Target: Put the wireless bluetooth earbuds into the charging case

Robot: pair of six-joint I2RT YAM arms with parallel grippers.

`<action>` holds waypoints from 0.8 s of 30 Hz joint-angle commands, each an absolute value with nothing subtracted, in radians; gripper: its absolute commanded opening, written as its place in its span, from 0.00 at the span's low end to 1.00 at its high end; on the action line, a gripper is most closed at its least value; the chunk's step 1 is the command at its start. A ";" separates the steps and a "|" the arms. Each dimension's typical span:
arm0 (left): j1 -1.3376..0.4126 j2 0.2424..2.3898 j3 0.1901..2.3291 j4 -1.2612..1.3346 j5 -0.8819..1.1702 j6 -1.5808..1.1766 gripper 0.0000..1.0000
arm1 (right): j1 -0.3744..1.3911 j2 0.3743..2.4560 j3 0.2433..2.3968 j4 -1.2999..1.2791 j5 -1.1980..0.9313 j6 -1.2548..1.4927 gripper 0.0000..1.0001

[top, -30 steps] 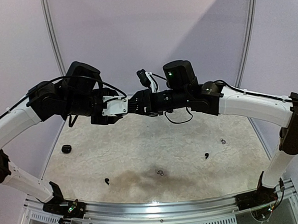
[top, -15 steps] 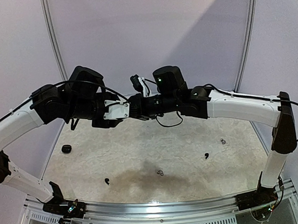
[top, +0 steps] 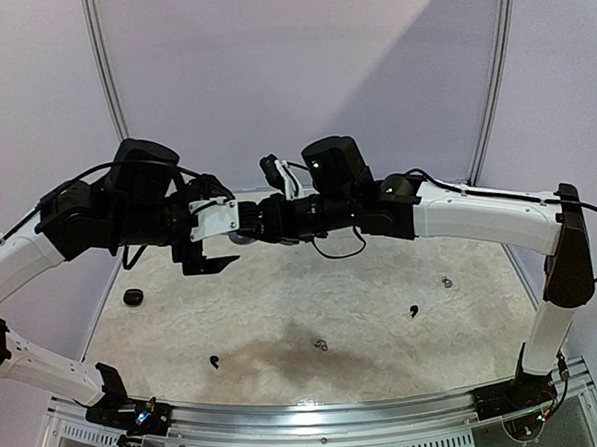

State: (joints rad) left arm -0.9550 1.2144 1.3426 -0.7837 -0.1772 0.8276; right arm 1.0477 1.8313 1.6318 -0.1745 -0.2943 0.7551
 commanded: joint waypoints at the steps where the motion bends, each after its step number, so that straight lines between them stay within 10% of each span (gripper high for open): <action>1: -0.958 1.115 1.328 -0.798 -0.076 0.652 0.99 | 1.047 1.751 1.650 -0.230 -0.299 0.630 0.00; 10: -0.788 0.875 1.193 -0.770 0.530 0.261 0.99 | 1.043 1.634 1.576 -0.132 -0.469 0.357 0.00; 24: -0.780 0.762 0.775 0.192 0.719 -0.201 0.70 | 1.131 1.539 1.496 0.083 -0.548 0.082 0.00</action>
State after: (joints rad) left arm -0.7906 0.7277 0.8246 -0.1223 0.6308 -0.0383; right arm 1.0897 1.5585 1.5074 0.0242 -0.5350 0.1741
